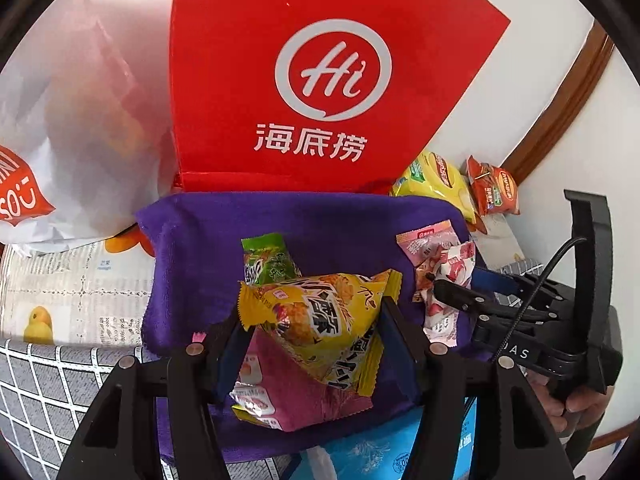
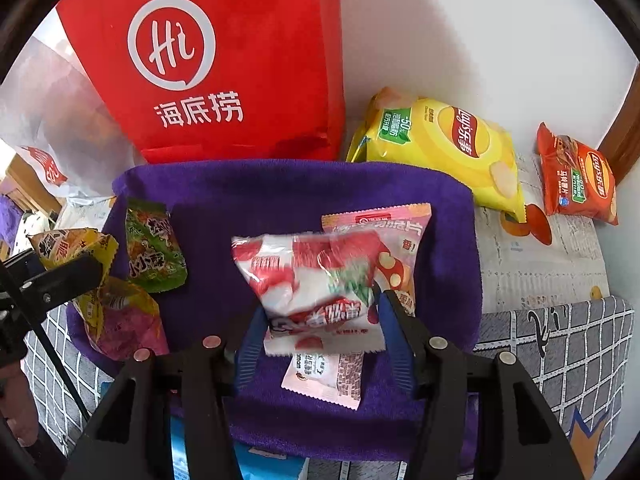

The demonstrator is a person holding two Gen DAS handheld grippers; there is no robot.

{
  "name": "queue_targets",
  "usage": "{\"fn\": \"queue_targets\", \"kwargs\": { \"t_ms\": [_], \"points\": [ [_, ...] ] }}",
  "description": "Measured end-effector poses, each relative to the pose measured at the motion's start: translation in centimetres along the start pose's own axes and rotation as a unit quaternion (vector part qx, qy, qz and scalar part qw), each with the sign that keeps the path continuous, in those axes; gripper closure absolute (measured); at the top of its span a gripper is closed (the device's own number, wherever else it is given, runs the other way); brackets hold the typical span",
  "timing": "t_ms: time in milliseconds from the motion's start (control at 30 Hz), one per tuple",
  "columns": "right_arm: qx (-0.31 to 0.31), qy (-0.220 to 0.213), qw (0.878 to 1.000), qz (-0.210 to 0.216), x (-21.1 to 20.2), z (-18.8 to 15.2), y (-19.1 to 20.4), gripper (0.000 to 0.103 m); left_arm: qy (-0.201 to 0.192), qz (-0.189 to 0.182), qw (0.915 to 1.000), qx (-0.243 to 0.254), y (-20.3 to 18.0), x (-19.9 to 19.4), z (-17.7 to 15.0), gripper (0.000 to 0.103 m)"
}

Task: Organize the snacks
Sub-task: 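Lower both bags onto the towel and open both tools to release them, then withdraw both tools from the towel back toward the blue tissue box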

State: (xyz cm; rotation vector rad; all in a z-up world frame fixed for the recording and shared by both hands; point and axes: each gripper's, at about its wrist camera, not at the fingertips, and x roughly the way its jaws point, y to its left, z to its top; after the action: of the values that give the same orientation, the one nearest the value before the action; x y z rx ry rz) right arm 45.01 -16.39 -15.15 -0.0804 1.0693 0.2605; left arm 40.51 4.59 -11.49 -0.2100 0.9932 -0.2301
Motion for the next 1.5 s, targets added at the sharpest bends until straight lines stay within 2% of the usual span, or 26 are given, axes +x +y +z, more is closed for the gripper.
{"fn": "queue_targets", "kwargs": {
  "t_ms": [67,300,767,900,1000,1133,1267,1500],
  "points": [
    [0.002,0.0,1.0,0.0,-0.1,0.0,0.0,0.047,0.004,-0.003,1.0,0.001,-0.2,0.2,-0.1,0.043],
    [0.001,-0.018,1.0,-0.002,-1.2,0.0,0.3,0.037,0.005,0.004,1.0,0.003,-0.3,0.3,0.1,0.042],
    [0.015,-0.064,0.998,0.012,-4.1,0.1,0.0,0.037,0.01,0.006,0.9999,0.009,-0.4,0.3,0.3,0.041],
    [0.018,-0.07,0.997,0.015,-4.4,0.2,-0.2,0.037,0.011,0.011,0.9998,0.008,-0.5,0.2,0.3,0.03],
    [0.02,-0.072,0.997,0.016,-4.6,0.2,-0.3,0.037,0.009,0.021,0.9997,0.01,-0.5,0.1,0.3,0.028],
    [0.022,-0.074,0.997,0.017,-4.7,0.2,-0.4,0.037,-0.01,0.022,0.9997,0.009,-0.6,-0.7,0.3,0.02],
    [0.022,-0.079,0.996,0.018,-5.1,0.2,-0.4,0.037,-0.026,0.016,0.9994,0.014,-0.9,-1.6,0.3,0.018],
    [0.027,-0.097,0.995,0.017,-6.5,0.3,-0.4,0.037,-0.023,0.005,0.9997,0.011,-1.1,-2.4,0.4,0.018]
  ]
}}
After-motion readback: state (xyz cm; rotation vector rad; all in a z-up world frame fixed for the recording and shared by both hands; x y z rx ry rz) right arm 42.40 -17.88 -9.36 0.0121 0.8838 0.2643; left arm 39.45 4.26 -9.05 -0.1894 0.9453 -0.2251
